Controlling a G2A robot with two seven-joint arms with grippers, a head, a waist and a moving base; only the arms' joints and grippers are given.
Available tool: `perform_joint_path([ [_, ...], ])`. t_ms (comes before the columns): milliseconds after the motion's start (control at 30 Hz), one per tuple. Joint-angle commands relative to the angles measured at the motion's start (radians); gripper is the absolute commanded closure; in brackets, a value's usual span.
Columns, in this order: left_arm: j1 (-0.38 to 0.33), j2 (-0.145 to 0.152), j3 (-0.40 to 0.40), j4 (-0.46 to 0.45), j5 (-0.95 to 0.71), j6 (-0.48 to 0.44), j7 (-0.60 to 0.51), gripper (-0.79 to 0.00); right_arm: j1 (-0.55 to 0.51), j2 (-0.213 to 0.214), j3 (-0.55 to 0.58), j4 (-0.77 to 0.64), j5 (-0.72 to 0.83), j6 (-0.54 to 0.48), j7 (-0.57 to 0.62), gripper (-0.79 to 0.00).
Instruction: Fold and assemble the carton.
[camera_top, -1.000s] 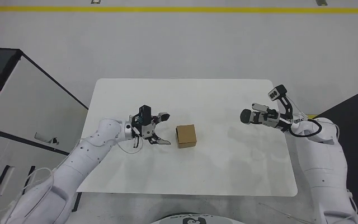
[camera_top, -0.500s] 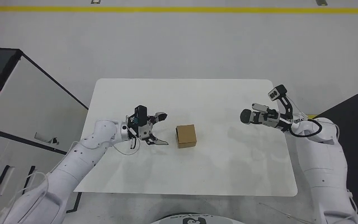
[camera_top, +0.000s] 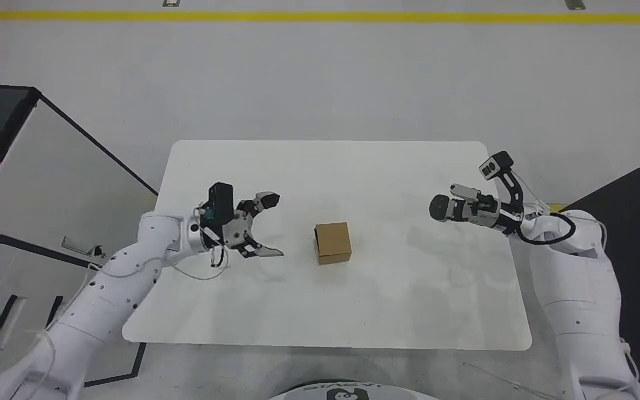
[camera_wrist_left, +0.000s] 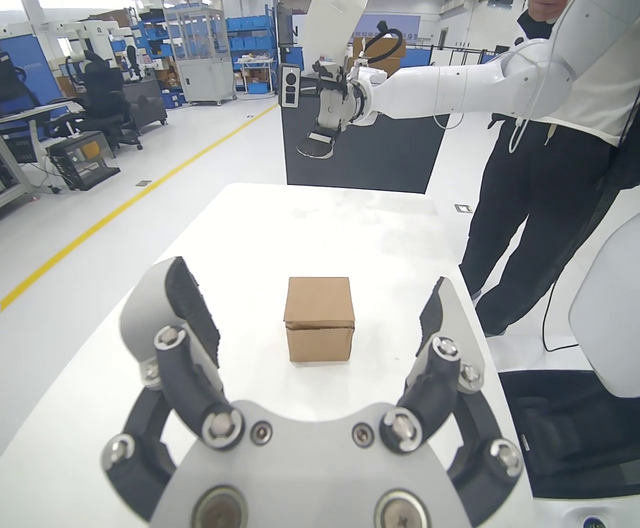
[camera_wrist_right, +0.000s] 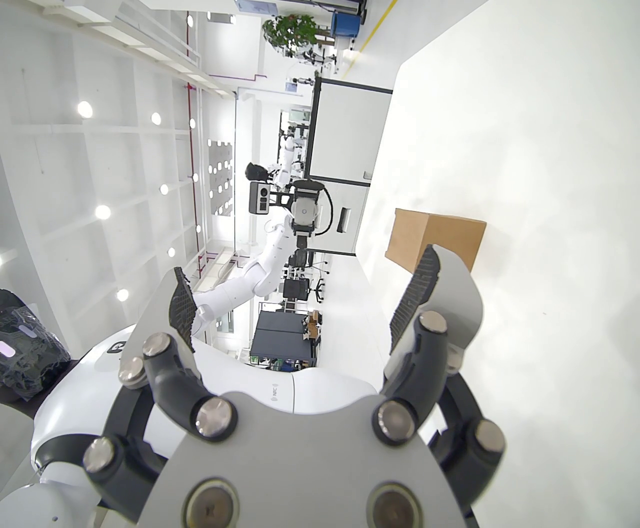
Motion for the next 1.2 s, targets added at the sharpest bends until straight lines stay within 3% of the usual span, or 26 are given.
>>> perform_joint_path([
  [0,0.037,0.034,-0.034,-0.057,-0.036,0.000,-0.020,-0.785,0.000,0.000,0.000,0.000,0.000,0.000,0.000,-0.785],
  [133,0.118,0.089,-0.126,-0.141,-0.105,0.000,-0.060,-0.785,0.000,0.000,0.000,0.000,0.000,0.000,0.000,-0.785],
  [233,0.174,0.114,-0.174,-0.188,-0.141,0.000,-0.080,-0.785,0.000,0.000,0.000,0.000,0.000,0.000,0.000,-0.785],
  [1167,0.174,0.114,-0.174,-0.188,-0.141,0.000,-0.080,-0.784,0.000,0.000,0.000,0.000,0.000,0.000,0.000,-0.784],
])
